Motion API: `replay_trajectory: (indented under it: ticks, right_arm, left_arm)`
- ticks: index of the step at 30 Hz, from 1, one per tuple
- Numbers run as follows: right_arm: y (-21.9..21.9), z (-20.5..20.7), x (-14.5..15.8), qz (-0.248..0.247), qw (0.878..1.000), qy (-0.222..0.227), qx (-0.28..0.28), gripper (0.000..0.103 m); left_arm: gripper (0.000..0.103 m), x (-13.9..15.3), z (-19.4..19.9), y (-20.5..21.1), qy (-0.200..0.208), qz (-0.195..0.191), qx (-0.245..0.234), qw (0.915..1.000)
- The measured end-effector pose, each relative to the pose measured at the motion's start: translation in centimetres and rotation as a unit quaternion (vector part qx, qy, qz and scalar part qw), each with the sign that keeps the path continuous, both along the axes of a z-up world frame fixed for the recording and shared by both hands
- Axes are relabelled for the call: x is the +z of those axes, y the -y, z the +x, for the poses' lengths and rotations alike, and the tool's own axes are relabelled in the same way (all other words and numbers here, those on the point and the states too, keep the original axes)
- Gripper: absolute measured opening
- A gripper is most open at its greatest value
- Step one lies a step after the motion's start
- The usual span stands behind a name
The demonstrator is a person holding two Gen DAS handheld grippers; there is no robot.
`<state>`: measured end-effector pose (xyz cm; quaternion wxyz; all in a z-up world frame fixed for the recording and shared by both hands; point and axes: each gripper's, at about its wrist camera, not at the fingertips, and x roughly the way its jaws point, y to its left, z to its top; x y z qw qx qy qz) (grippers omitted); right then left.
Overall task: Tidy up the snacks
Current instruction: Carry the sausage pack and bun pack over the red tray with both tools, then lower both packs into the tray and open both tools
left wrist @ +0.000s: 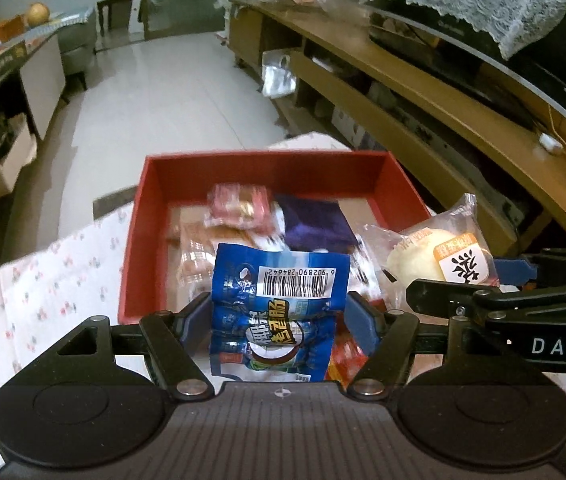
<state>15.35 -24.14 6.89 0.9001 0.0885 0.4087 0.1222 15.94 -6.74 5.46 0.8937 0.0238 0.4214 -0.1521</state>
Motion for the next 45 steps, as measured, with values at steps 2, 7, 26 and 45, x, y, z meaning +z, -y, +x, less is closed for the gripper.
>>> replay_trajectory:
  ticks: [2,7,26,45]
  right_arm:
    - [0.2,1.3,0.1,0.005,1.0,0.001,-0.006,0.074]
    - [0.5,4.1,-0.2,0.016,1.0,-0.003,-0.017,0.074]
    - [0.1,8.4,-4.6,-0.009,0.999,-0.048,-0.023,0.076]
    - [0.7,7.5,-3.2,-0.012,0.999,-0.025,-0.032,0.078]
  left_arm:
    - [0.075,0.2,1.0,0.1,0.004,-0.001,0.003,1.0]
    - [0.075,0.2,3.9,0.3,0.007,-0.005,0.016,0.9998]
    - [0.077,-3.9,7.6,0.5,-0.025,0.015,0.045,0.9985]
    - [0.085,-2.9,6.5,0.1,-0.012,0.005,0.05,0.9987]
